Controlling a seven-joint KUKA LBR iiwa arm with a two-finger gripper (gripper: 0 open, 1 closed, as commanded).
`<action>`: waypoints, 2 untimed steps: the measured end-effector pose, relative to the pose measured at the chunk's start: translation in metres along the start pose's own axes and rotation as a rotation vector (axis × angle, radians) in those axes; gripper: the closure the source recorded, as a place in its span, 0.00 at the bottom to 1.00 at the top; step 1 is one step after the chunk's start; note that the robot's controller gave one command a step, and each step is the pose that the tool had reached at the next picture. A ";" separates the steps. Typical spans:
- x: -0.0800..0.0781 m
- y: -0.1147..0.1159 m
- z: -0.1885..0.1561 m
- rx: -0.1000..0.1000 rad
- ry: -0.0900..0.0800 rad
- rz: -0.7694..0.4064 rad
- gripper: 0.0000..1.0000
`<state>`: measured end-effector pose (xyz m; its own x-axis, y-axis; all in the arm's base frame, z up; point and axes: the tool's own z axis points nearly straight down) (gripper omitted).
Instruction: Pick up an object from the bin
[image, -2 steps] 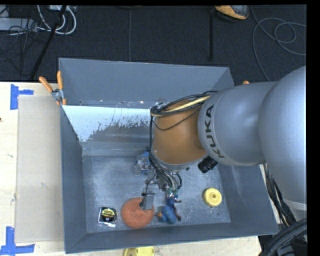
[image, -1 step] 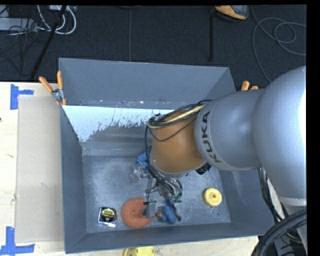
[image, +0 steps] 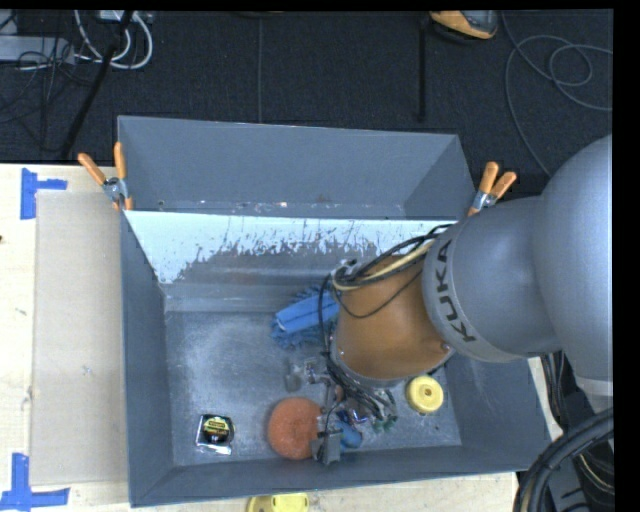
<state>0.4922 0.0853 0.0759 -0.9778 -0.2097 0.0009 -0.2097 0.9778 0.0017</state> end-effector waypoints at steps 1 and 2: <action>-0.006 0.030 0.005 0.001 0.001 0.352 1.00; -0.006 0.029 0.005 0.001 0.001 0.356 0.00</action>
Offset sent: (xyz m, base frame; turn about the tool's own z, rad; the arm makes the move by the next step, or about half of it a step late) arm 0.0000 0.0000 0.0000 0.0000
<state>0.4923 0.1152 0.0705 -0.9896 0.1440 0.0019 0.1440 0.9896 0.0001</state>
